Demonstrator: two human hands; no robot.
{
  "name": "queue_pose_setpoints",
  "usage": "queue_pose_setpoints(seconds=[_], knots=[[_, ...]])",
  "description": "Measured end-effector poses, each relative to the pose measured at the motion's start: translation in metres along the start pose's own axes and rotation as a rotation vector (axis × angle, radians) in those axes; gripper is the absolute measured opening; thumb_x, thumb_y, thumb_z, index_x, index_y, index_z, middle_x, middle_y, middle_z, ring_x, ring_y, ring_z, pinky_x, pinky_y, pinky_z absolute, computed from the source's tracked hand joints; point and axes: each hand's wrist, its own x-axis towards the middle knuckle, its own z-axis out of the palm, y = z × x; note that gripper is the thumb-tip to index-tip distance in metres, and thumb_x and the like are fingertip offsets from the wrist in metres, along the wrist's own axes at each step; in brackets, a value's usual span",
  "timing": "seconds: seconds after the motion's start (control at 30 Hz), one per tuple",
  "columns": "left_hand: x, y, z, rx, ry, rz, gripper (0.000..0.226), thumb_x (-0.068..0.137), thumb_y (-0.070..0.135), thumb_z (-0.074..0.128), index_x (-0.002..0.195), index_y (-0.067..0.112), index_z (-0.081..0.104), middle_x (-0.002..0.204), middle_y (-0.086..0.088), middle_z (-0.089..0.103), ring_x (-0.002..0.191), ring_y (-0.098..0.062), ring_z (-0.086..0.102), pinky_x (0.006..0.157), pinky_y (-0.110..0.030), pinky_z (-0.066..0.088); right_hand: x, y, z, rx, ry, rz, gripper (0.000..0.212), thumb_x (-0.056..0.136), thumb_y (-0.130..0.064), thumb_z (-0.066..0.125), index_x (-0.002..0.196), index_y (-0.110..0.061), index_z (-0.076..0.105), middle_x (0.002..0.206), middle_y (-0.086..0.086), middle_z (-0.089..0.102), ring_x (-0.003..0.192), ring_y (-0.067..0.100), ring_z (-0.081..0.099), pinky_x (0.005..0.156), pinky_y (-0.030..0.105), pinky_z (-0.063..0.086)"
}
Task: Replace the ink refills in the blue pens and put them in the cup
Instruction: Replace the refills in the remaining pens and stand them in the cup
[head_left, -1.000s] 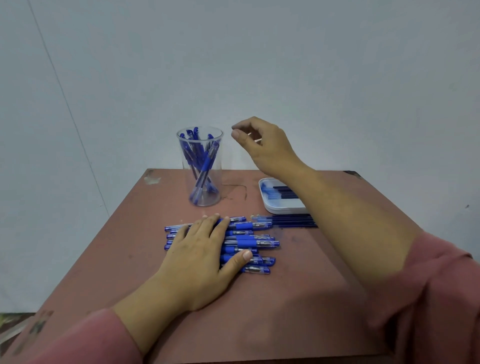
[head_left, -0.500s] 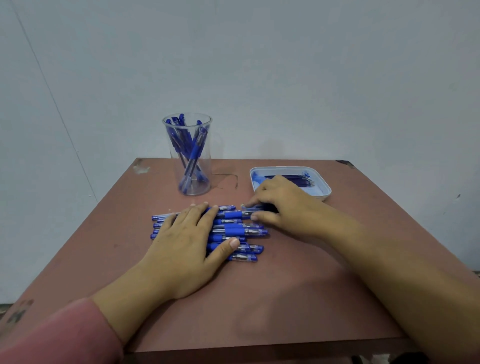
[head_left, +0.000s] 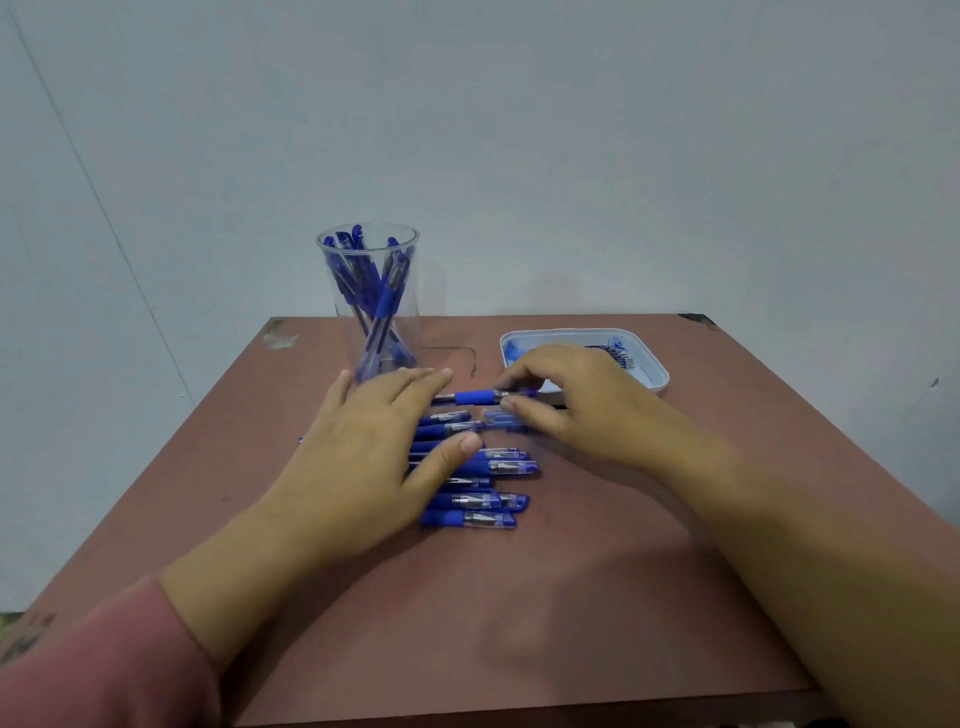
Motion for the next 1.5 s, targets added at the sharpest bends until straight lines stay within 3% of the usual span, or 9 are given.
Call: queue_pose_setpoints(seconds=[0.1, 0.2, 0.4, 0.57, 0.73, 0.87, 0.97, 1.17, 1.5], knots=[[0.024, 0.001, -0.009, -0.034, 0.051, 0.085, 0.055, 0.089, 0.069, 0.038, 0.128, 0.035, 0.056, 0.118, 0.016, 0.064, 0.110, -0.005, 0.056, 0.111, -0.029, 0.030, -0.005, -0.001, -0.002, 0.076, 0.084, -0.037, 0.008, 0.090, -0.026, 0.064, 0.097, -0.027, 0.068, 0.089, -0.022, 0.062, 0.090, 0.002, 0.058, 0.080, 0.017, 0.045], [0.040, 0.003, -0.007, -0.268, 0.071, 0.084, 0.046, 0.081, 0.061, 0.051, 0.114, 0.034, 0.065, 0.093, 0.015, 0.070, 0.087, -0.001, 0.063, 0.081, -0.030, 0.054, -0.007, 0.002, -0.001, 0.126, 0.202, -0.057, 0.010, 0.087, -0.034, 0.065, 0.095, -0.039, 0.063, 0.088, -0.023, 0.063, 0.090, 0.002, 0.060, 0.080, 0.018, 0.046], [0.041, -0.005, 0.012, -0.329, 0.197, 0.129, 0.024, 0.089, 0.051, 0.058, 0.111, 0.043, 0.060, 0.085, 0.023, 0.068, 0.076, 0.000, 0.062, 0.067, -0.030, 0.054, -0.006, 0.013, 0.001, 0.100, 0.280, -0.041, 0.013, 0.084, -0.029, 0.071, 0.096, -0.027, 0.070, 0.086, -0.017, 0.066, 0.086, 0.003, 0.060, 0.078, 0.015, 0.044], [0.038, -0.009, 0.015, -0.326, 0.190, 0.161, 0.022, 0.088, 0.052, 0.059, 0.108, 0.043, 0.059, 0.087, 0.026, 0.065, 0.079, 0.000, 0.059, 0.066, -0.024, 0.053, -0.006, 0.012, 0.006, 0.148, 0.197, -0.021, 0.011, 0.087, -0.035, 0.066, 0.096, -0.037, 0.063, 0.090, -0.020, 0.066, 0.091, 0.003, 0.063, 0.080, 0.021, 0.049], [0.039, -0.009, 0.018, -0.352, 0.210, 0.131, 0.029, 0.080, 0.056, 0.056, 0.102, 0.038, 0.066, 0.078, 0.023, 0.064, 0.075, 0.005, 0.058, 0.063, -0.013, 0.045, -0.003, 0.007, 0.010, 0.120, 0.164, -0.046, 0.015, 0.088, -0.030, 0.066, 0.102, -0.027, 0.069, 0.093, -0.018, 0.067, 0.091, 0.002, 0.062, 0.080, 0.015, 0.047], [0.039, -0.008, 0.017, -0.360, 0.191, 0.124, 0.019, 0.088, 0.037, 0.064, 0.106, 0.033, 0.067, 0.083, 0.019, 0.068, 0.074, 0.002, 0.059, 0.066, -0.018, 0.048, -0.002, 0.004, 0.012, 0.089, 0.199, -0.065, 0.014, 0.087, -0.025, 0.062, 0.098, -0.020, 0.070, 0.092, -0.012, 0.069, 0.090, 0.002, 0.061, 0.078, 0.013, 0.045], [0.039, -0.007, 0.014, -0.400, 0.182, 0.126, 0.019, 0.088, 0.027, 0.066, 0.106, 0.029, 0.070, 0.078, 0.024, 0.065, 0.070, 0.006, 0.058, 0.065, -0.008, 0.042, -0.002, 0.001, 0.013, 0.054, 0.231, -0.097, 0.015, 0.087, -0.021, 0.061, 0.095, -0.012, 0.069, 0.090, -0.004, 0.070, 0.087, 0.006, 0.059, 0.076, 0.013, 0.044], [0.038, -0.004, 0.008, -0.478, 0.124, 0.125, 0.018, 0.088, 0.024, 0.065, 0.103, 0.031, 0.072, 0.080, 0.030, 0.064, 0.069, 0.007, 0.059, 0.063, -0.004, 0.040, -0.005, -0.001, 0.011, 0.008, 0.246, -0.140, 0.016, 0.087, -0.020, 0.060, 0.092, -0.007, 0.069, 0.090, -0.003, 0.069, 0.085, 0.008, 0.058, 0.076, 0.015, 0.043], [0.039, 0.001, -0.001, -0.640, -0.028, 0.103, 0.020, 0.090, 0.021, 0.062, 0.095, 0.038, 0.070, 0.081, 0.016, 0.072, 0.076, 0.004, 0.066, 0.069, -0.005, 0.044, -0.008, -0.003, 0.005, -0.102, 0.268, -0.226, 0.018, 0.087, -0.014, 0.060, 0.082, 0.003, 0.064, 0.087, -0.017, 0.057, 0.080, 0.010, 0.055, 0.073, 0.014, 0.041]])
